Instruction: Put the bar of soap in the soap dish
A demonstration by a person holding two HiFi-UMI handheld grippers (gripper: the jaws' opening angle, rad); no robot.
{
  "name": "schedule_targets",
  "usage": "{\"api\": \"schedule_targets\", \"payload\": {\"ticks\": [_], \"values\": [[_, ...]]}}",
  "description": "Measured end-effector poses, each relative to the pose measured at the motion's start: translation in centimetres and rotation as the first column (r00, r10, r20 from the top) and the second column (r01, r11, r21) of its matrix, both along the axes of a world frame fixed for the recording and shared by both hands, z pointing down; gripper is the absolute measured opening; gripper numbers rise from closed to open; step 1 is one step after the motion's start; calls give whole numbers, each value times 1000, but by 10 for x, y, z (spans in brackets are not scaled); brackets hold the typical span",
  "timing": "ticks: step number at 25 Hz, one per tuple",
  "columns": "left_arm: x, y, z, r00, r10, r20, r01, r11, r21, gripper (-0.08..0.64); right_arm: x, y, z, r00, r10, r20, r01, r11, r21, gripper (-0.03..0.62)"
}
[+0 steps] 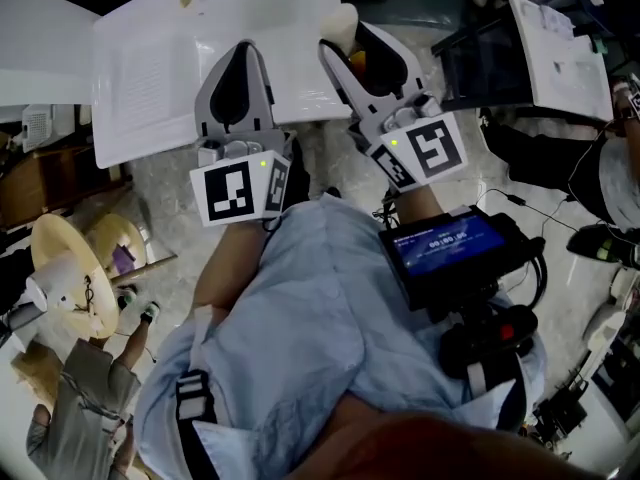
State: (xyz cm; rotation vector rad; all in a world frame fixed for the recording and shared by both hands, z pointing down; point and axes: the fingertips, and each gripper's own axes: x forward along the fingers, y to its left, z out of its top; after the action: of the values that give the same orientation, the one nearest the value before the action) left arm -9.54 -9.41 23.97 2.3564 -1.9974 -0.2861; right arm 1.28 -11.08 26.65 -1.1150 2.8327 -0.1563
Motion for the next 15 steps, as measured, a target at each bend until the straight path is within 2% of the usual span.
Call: {"api": "schedule_targets", "payload": {"ticks": [5,10,15], "values": [[1,-3,-9,1000,12,28,-13,1000,16,8,3,-6,-7,1000,16,23,-16,1000,18,189],[19,-10,7,996,88,4,-88,995,-38,8,20,-10,3,997,83,-8,-83,996,-26,189],[27,-9,5,993,113,11,-113,993,-29,8,24,-13,-1,995,95,-1,-95,995,-9,189]]}}
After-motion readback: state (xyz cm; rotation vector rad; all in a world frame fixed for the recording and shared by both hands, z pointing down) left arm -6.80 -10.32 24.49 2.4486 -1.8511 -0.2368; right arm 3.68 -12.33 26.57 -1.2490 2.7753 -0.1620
